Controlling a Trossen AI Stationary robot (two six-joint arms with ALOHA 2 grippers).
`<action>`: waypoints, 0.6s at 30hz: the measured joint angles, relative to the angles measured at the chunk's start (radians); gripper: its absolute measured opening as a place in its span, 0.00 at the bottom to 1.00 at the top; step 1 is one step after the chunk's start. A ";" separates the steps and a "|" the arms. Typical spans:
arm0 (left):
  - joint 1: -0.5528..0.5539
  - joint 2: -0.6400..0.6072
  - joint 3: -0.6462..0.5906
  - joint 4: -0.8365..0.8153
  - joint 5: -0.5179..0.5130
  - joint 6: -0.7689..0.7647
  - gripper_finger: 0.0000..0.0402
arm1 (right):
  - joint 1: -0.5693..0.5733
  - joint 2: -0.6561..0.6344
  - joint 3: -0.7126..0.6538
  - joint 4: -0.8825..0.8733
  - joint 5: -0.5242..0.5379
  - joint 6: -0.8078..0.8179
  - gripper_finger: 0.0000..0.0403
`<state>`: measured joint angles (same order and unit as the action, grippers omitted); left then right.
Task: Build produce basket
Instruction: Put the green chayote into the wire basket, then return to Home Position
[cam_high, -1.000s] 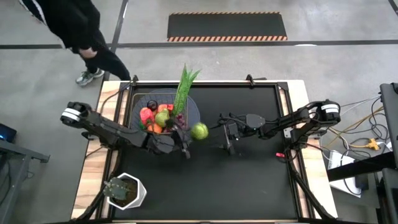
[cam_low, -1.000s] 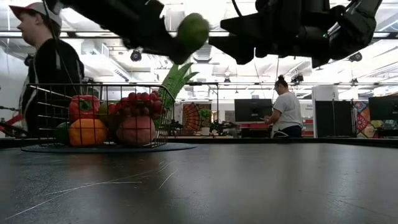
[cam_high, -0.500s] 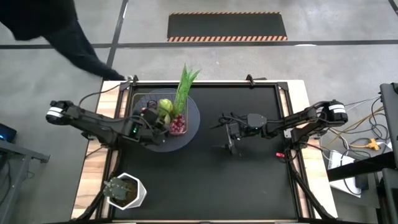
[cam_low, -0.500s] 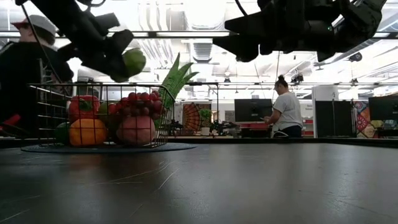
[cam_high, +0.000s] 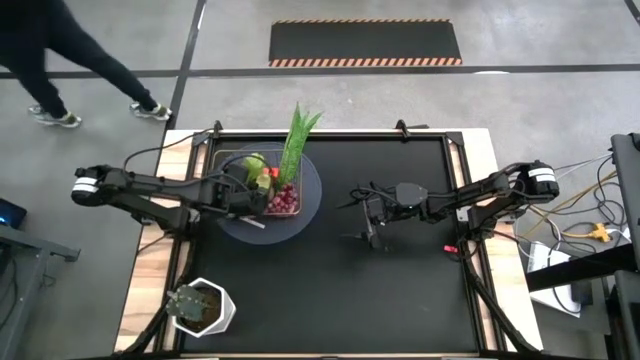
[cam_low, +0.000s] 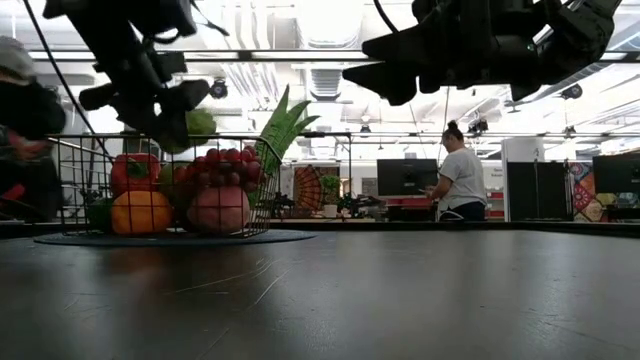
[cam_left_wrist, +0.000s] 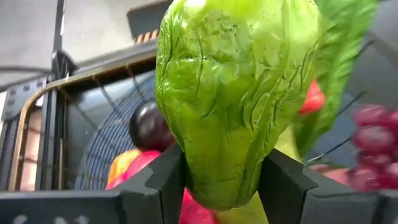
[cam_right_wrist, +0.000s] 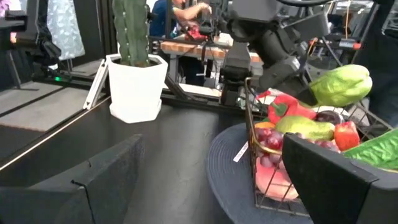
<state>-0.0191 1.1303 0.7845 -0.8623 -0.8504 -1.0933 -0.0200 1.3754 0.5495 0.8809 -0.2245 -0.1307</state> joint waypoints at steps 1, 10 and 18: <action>0.013 0.004 -0.001 -0.006 0.012 0.000 0.37 | 0.000 0.000 0.000 -0.005 0.000 0.000 0.90; 0.057 0.026 0.001 -0.021 0.033 0.035 0.53 | 0.000 0.000 0.000 -0.015 0.000 -0.001 0.90; 0.059 0.009 0.021 -0.029 0.035 0.106 0.59 | 0.000 0.000 0.000 -0.015 0.000 -0.002 0.90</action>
<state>0.0395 1.1396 0.8051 -0.8913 -0.8158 -0.9875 -0.0200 1.3758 0.5495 0.8658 -0.2245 -0.1326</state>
